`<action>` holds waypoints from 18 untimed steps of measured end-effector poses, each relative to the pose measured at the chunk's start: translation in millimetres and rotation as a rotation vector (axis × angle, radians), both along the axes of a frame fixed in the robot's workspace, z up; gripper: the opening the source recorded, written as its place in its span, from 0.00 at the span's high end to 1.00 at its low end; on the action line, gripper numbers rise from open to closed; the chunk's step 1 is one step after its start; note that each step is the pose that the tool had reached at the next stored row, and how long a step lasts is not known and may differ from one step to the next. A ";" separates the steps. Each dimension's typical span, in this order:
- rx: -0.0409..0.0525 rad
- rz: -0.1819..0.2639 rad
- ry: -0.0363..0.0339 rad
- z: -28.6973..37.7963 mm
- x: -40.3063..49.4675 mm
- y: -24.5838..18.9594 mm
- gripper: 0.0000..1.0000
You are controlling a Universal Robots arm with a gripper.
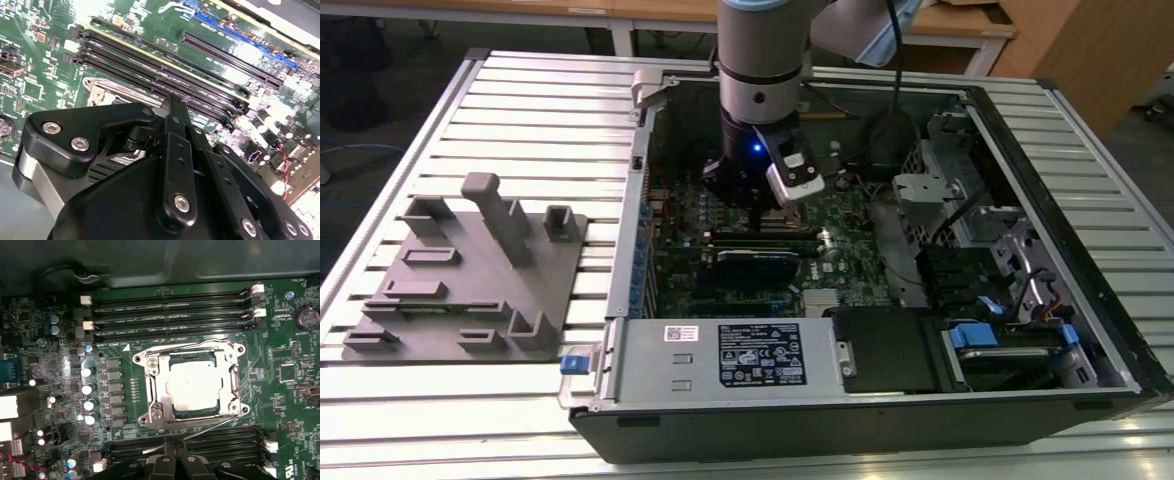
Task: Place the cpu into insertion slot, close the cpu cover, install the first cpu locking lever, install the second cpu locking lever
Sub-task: 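Install the second cpu locking lever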
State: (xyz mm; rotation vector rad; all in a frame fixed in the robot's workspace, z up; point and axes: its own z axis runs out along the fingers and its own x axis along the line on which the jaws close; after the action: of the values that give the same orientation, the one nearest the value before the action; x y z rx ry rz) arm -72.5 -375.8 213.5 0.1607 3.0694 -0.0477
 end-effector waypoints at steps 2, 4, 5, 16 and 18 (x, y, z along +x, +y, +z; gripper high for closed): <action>0.0002 0.000 -0.0002 -0.3 -2.2 0.0 0.90; 0.0001 0.000 -0.0001 -0.7 -3.6 0.0 0.90; 0.0000 0.000 0.0000 -1.1 -4.0 0.0 0.90; 0.0000 0.000 -0.0001 -5.8 -5.8 0.0 0.90; 0.0000 0.000 -0.0001 -6.0 -6.4 0.0 0.90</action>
State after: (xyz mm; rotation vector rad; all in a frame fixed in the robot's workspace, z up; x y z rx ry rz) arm -78.9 -375.8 207.5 0.1608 3.0694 -0.0477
